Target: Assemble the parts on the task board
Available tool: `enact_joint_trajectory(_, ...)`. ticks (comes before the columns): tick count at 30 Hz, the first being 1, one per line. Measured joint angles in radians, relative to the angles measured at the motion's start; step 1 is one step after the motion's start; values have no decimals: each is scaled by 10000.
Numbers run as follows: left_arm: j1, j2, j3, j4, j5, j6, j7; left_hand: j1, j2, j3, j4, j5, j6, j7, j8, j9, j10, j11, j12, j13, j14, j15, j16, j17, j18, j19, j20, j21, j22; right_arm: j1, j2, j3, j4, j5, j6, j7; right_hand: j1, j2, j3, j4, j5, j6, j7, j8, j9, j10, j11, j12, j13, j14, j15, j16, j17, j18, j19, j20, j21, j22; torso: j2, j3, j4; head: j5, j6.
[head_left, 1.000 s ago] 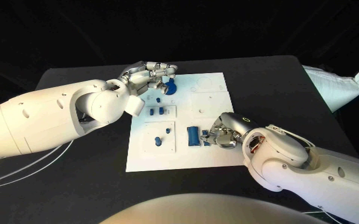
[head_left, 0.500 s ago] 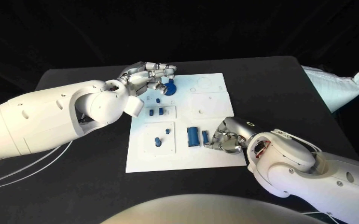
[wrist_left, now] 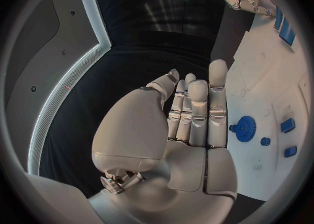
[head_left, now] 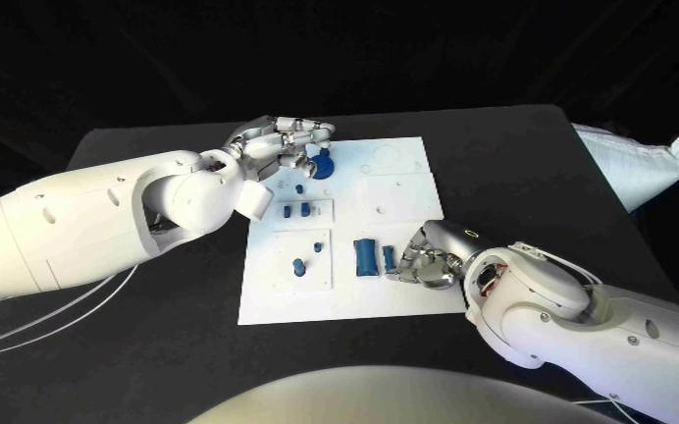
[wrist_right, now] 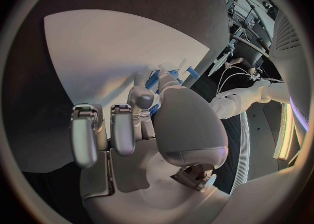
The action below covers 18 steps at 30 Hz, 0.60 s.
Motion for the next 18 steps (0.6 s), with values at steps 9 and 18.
enact_joint_trajectory(9,-3,24,0,-31,-9,13,-11,0,0,0,0,0,0,0,0,0,0,0,1,-1,0,0,0,0,1,0,0,0,0,9,78,10,-76,53,100,21,135,141,-76,-76,-1,1,-1,4,31,0,0,0,-1,0,0,0,0,0,0,0,0,-1,0,0,-7,21,-39)
enact_joint_trajectory(18,-40,64,1,-59,-30,45,-45,0,0,0,0,0,0,0,0,0,0,0,47,0,0,0,0,1,0,0,0,1,0,28,151,29,-164,134,267,71,621,405,-144,-349,-96,38,-37,-38,56,0,-1,0,11,0,0,0,-1,1,0,1,0,-2,-20,12,21,9,-45)
